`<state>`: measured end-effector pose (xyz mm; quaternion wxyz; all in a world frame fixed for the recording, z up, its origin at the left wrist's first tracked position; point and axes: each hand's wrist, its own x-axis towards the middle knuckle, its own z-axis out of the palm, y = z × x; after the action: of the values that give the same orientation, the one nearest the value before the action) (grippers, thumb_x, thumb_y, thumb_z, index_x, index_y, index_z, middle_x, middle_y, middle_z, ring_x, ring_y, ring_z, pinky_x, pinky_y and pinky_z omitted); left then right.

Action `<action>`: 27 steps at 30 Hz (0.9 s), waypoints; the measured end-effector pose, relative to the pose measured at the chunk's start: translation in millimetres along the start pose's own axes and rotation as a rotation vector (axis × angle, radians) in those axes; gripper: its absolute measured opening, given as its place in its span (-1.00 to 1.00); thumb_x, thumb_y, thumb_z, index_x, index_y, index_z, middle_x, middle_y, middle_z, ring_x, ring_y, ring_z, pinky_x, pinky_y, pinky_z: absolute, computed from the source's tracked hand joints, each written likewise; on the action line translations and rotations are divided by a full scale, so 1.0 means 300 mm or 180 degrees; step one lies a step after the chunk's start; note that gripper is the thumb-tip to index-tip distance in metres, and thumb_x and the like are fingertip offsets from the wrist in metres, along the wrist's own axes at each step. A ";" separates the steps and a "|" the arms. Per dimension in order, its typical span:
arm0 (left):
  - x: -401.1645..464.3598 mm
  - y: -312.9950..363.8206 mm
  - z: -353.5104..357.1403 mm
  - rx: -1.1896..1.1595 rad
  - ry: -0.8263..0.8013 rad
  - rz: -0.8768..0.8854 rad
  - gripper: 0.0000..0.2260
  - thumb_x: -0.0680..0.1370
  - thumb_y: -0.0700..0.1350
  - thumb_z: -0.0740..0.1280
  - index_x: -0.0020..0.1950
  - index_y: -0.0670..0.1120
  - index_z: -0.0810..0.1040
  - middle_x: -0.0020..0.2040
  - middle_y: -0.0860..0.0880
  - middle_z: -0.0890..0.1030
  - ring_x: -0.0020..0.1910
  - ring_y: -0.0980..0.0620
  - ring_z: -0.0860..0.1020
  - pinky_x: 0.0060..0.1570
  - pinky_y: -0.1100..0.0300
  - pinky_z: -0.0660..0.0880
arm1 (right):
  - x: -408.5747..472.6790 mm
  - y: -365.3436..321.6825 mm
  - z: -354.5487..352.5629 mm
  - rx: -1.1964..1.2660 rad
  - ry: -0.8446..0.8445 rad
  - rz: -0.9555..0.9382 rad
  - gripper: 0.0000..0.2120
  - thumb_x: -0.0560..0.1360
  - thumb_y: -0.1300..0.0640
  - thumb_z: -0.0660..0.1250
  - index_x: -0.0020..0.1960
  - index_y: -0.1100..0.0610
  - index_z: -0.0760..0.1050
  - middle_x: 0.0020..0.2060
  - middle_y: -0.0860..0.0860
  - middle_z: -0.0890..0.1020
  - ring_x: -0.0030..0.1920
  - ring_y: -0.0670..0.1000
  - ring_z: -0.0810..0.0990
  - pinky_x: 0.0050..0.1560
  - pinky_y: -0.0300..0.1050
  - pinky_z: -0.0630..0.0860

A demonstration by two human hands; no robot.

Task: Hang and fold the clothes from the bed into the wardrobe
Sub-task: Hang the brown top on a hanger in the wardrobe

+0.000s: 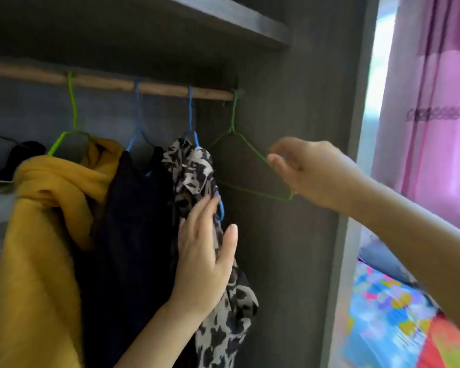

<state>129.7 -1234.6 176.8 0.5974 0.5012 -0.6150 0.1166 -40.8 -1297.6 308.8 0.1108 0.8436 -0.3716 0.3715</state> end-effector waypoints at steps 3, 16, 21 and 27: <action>-0.058 0.151 0.109 -0.0222 0.0007 0.0867 -0.63 0.61 0.00 0.12 0.37 -0.10 0.38 0.32 0.01 0.38 0.33 0.03 0.37 0.33 0.06 0.34 | -0.219 0.196 -0.094 0.0537 0.0455 0.0352 -0.81 0.55 -0.13 0.15 0.01 -0.13 0.50 -0.44 -0.17 0.57 -0.45 -0.09 0.59 -0.36 -0.31 0.50; -0.657 0.691 1.194 -0.0946 -0.2797 0.0584 -0.68 0.54 -0.16 0.22 0.24 -0.27 0.50 0.15 -0.22 0.53 0.16 -0.22 0.50 0.21 0.11 0.31 | -1.579 1.150 -0.165 -0.0617 -0.1829 0.3450 -0.68 0.60 0.06 0.13 0.33 0.06 0.40 0.13 0.11 0.60 0.08 0.12 0.58 -0.03 -0.09 0.48; -0.967 0.823 1.505 -0.0989 -0.3876 0.0444 -0.60 0.58 -0.17 0.27 0.42 -0.16 0.35 0.29 -0.11 0.42 0.29 -0.08 0.38 0.30 0.10 0.31 | -2.034 1.296 -0.238 -0.0516 -0.2422 0.4111 -0.67 0.60 0.01 0.12 0.33 0.08 0.34 0.18 0.12 0.49 0.14 0.15 0.52 0.05 -0.03 0.47; -1.162 0.896 1.783 -0.0752 -0.4730 0.0153 -0.55 0.63 -0.07 0.19 0.51 -0.03 0.20 0.39 -0.01 0.31 0.37 0.05 0.30 0.24 0.14 0.38 | -2.294 1.474 -0.289 -0.0391 -0.2529 0.4763 -0.60 0.61 0.05 0.09 0.44 0.06 0.23 0.32 0.12 0.36 0.22 0.15 0.48 0.12 0.01 0.47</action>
<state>-479.5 -1339.0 -136.1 0.0723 0.3671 -0.8754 -0.3060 -709.7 -1191.9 -158.0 -0.2572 0.4358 -0.8625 0.0022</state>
